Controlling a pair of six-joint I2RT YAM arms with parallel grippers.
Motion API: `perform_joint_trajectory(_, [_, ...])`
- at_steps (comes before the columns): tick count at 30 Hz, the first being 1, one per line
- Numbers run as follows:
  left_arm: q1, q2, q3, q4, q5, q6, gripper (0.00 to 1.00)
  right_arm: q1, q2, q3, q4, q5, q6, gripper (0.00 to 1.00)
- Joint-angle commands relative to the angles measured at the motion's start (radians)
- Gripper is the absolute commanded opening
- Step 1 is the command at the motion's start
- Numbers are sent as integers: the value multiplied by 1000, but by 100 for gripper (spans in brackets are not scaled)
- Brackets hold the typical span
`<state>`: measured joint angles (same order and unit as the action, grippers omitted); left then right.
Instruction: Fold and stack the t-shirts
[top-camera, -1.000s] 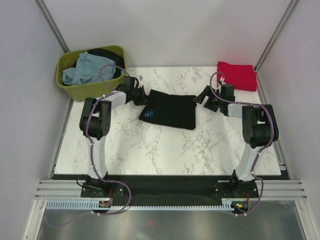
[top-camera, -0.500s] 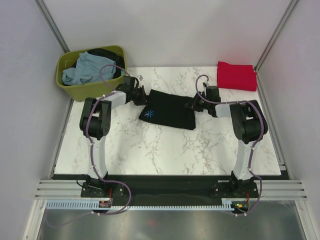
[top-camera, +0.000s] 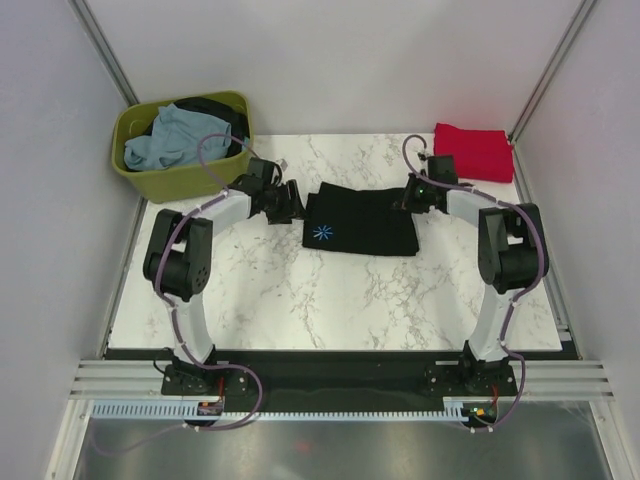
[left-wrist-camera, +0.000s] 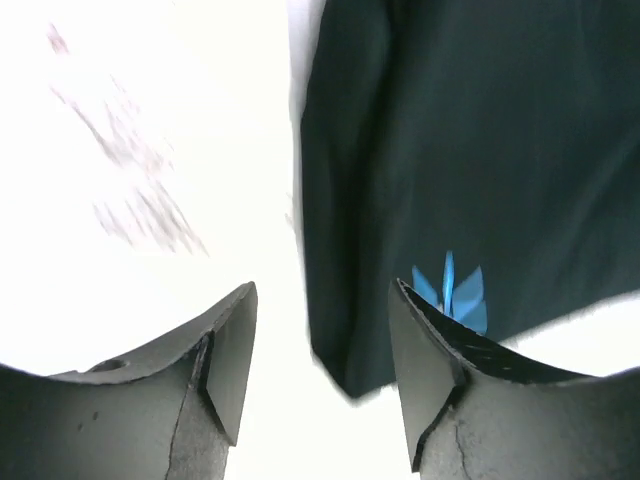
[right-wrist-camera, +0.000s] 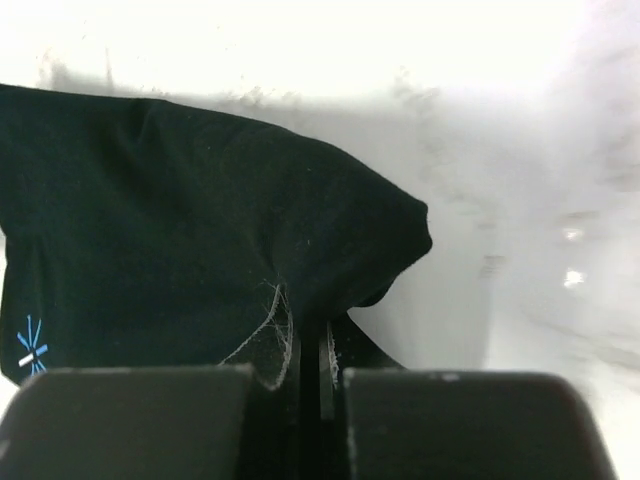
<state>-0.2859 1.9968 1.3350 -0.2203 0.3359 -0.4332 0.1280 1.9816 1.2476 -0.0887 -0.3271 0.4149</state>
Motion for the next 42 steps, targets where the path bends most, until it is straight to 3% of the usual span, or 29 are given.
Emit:
perform_joint_trajectory(1, [-85,-206,-31,-157,-136,-28,63,-36,-89,101,-181,95,-152,0])
perform_joint_trajectory(10, [-258,-728,-282,-352,-196,-23,60,-106,-118,283,-296,213,-249,0])
perform_joint_trajectory(15, [-265,-984,-466,-398,-176,25,58,-123,-57,479,-382,301,-313,0])
perform_joint_trajectory(22, [-274,-1268,-530,-438,-288,27,58,-212,13,683,-393,361,-301,0])
perform_joint_trajectory(31, [-274,-1213,-519,-453,-287,21,55,-218,148,976,-439,424,-360,0])
perform_joint_trajectory(42, [-274,-1204,-519,-452,-281,24,55,-225,233,1105,-411,430,-453,0])
